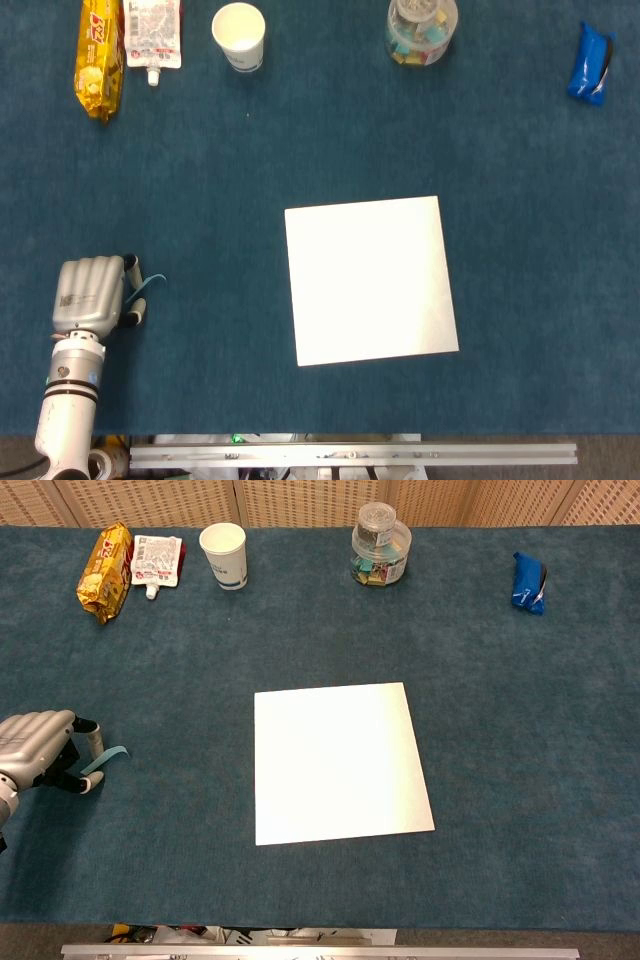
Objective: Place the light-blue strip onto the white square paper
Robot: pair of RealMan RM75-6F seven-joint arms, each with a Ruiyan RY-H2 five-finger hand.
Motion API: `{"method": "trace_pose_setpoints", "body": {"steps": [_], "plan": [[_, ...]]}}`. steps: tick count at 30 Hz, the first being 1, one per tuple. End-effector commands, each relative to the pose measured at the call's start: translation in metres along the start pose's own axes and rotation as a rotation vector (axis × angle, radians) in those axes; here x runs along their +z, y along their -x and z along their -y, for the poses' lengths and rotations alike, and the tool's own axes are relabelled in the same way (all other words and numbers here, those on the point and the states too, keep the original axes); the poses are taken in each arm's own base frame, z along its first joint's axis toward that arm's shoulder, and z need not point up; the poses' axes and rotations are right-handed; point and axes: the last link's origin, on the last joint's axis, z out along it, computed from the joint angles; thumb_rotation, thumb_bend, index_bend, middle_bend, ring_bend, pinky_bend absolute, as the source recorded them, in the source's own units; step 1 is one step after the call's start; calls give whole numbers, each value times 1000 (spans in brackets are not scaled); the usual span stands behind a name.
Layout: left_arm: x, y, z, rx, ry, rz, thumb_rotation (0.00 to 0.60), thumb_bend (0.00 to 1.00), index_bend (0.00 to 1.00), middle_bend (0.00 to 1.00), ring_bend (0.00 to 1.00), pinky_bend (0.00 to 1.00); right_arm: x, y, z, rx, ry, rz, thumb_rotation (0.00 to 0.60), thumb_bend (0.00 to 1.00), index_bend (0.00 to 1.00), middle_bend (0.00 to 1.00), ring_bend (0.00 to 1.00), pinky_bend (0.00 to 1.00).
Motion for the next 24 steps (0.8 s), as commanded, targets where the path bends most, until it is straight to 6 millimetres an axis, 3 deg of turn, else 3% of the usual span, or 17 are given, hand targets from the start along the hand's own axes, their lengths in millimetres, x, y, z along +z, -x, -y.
{"method": "trace_pose_setpoints", "body": {"steps": [1,14,24], "plan": [[0,0,0,-1,1,1,548,305,512,1000,1000,1000,0,0,0,0,0,0,600,130,150,374,250,205],[1,0,0,-4,2,2,531,387,514,1000,1000,1000,-1,2,-1,-1,8,3,600,129,151,374,250,205],[2,1,-1,3,5,8,558,389,527,1000,1000,1000,-2,1,-2,-1,13,1,600,130,151,374,250,205]]}}
